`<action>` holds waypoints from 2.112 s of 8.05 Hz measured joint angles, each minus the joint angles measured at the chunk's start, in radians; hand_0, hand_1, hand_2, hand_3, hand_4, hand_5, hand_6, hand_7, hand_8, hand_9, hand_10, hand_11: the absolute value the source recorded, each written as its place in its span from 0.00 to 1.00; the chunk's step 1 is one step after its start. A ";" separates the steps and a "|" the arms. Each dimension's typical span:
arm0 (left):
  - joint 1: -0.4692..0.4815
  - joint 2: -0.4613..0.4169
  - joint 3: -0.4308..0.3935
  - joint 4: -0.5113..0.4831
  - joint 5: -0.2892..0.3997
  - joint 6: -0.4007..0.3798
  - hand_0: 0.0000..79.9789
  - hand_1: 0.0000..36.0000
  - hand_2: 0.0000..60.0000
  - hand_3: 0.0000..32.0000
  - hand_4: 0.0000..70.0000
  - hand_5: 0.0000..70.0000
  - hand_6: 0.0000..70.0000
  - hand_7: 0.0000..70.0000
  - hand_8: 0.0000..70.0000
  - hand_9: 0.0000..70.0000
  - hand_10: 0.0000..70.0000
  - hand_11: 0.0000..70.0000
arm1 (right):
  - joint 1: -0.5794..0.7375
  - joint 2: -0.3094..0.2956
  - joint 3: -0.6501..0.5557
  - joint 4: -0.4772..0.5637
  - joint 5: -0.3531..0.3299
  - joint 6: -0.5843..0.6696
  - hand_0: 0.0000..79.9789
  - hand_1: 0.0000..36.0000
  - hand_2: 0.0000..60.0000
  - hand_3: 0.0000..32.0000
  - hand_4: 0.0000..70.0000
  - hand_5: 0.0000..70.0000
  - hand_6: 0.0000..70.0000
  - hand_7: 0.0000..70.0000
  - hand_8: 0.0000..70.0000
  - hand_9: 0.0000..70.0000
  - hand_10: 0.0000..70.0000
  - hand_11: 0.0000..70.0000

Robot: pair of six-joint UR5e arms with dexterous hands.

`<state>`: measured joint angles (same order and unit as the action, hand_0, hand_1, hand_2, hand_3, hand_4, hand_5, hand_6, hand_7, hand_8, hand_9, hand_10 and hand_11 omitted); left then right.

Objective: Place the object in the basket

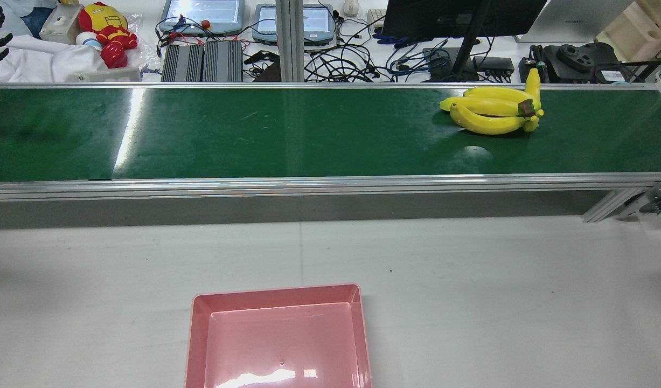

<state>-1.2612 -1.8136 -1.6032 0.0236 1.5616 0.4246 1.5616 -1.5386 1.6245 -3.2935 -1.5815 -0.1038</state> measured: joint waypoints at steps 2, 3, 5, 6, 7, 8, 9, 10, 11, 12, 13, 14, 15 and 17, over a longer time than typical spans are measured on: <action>-0.001 0.000 -0.001 0.000 0.000 -0.001 0.74 0.40 0.00 0.27 0.05 0.04 0.00 0.02 0.07 0.09 0.02 0.06 | 0.000 0.000 0.000 0.000 0.000 0.000 0.00 0.00 0.00 0.00 0.00 0.00 0.00 0.00 0.00 0.00 0.00 0.00; -0.001 0.000 -0.001 0.000 0.000 -0.001 0.74 0.40 0.00 0.26 0.06 0.05 0.00 0.02 0.07 0.09 0.02 0.06 | 0.000 0.000 0.000 0.000 0.000 0.000 0.00 0.00 0.00 0.00 0.00 0.00 0.00 0.00 0.00 0.00 0.00 0.00; -0.002 0.000 -0.002 0.001 0.000 -0.001 0.75 0.42 0.00 0.27 0.06 0.05 0.00 0.02 0.07 0.10 0.02 0.06 | 0.000 0.000 0.000 0.000 0.000 0.000 0.00 0.00 0.00 0.00 0.00 0.00 0.00 0.00 0.00 0.00 0.00 0.00; -0.002 0.000 -0.002 0.001 0.000 -0.002 0.75 0.42 0.00 0.24 0.06 0.06 0.00 0.02 0.07 0.09 0.02 0.06 | 0.000 0.000 0.000 0.000 0.000 0.001 0.00 0.00 0.00 0.00 0.00 0.00 0.00 0.00 0.00 0.00 0.00 0.00; -0.002 0.000 -0.003 0.001 0.001 -0.003 0.75 0.42 0.00 0.26 0.06 0.06 0.00 0.02 0.07 0.10 0.02 0.06 | 0.000 0.000 0.000 0.000 0.000 0.001 0.00 0.00 0.00 0.00 0.00 0.00 0.00 0.00 0.00 0.00 0.00 0.00; -0.003 -0.001 -0.004 0.001 0.001 -0.004 0.76 0.42 0.00 0.27 0.06 0.06 0.00 0.02 0.07 0.09 0.02 0.06 | 0.000 0.000 0.000 0.000 0.000 0.001 0.00 0.00 0.00 0.00 0.00 0.00 0.00 0.00 0.00 0.00 0.00 0.00; -0.002 -0.001 -0.004 0.001 0.001 -0.004 0.76 0.43 0.00 0.28 0.06 0.05 0.00 0.02 0.07 0.10 0.02 0.06 | 0.000 0.000 0.000 0.000 0.000 0.001 0.00 0.00 0.00 0.00 0.00 0.00 0.00 0.00 0.00 0.00 0.00 0.00; -0.002 -0.001 -0.005 0.003 0.001 -0.004 0.75 0.42 0.00 0.28 0.06 0.05 0.00 0.02 0.07 0.09 0.02 0.06 | 0.000 0.000 0.000 0.000 0.000 0.000 0.00 0.00 0.00 0.00 0.00 0.00 0.00 0.00 0.00 0.00 0.00 0.00; -0.002 0.000 -0.005 0.003 0.001 -0.003 0.76 0.43 0.00 0.26 0.07 0.04 0.00 0.02 0.07 0.10 0.02 0.06 | 0.000 0.000 0.000 0.000 0.000 0.000 0.00 0.00 0.00 0.00 0.00 0.00 0.00 0.00 0.00 0.00 0.00 0.00; -0.001 0.000 -0.006 0.004 0.001 -0.002 0.75 0.43 0.00 0.25 0.07 0.04 0.00 0.02 0.07 0.10 0.02 0.07 | 0.000 0.000 0.000 0.000 0.000 0.000 0.00 0.00 0.00 0.00 0.00 0.00 0.00 0.00 0.00 0.00 0.00 0.00; -0.001 0.001 -0.006 0.004 0.002 0.000 0.75 0.41 0.00 0.30 0.05 0.02 0.00 0.02 0.07 0.09 0.02 0.06 | -0.001 0.000 0.000 0.000 0.000 0.000 0.00 0.00 0.00 0.00 0.00 0.00 0.00 0.00 0.00 0.00 0.00 0.00; 0.000 0.001 -0.006 0.004 0.002 0.002 0.74 0.38 0.00 0.42 0.02 0.00 0.00 0.00 0.05 0.07 0.01 0.05 | -0.001 0.000 0.000 0.000 0.000 0.000 0.00 0.00 0.00 0.00 0.00 0.00 0.00 0.00 0.00 0.00 0.00 0.00; 0.000 0.002 -0.006 0.004 0.001 0.004 0.73 0.35 0.00 0.48 0.01 0.00 0.00 0.00 0.05 0.07 0.00 0.04 | 0.000 0.000 0.000 0.000 0.000 0.000 0.00 0.00 0.00 0.00 0.00 0.00 0.00 0.00 0.00 0.00 0.00 0.00; -0.001 0.001 -0.007 0.004 0.000 0.008 0.71 0.33 0.00 0.39 0.04 0.00 0.00 0.00 0.05 0.07 0.00 0.03 | 0.000 0.000 0.000 0.000 0.000 0.000 0.00 0.00 0.00 0.00 0.00 0.00 0.00 0.00 0.00 0.00 0.00 0.00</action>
<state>-1.2619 -1.8127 -1.6099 0.0276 1.5618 0.4324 1.5615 -1.5386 1.6245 -3.2934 -1.5815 -0.1038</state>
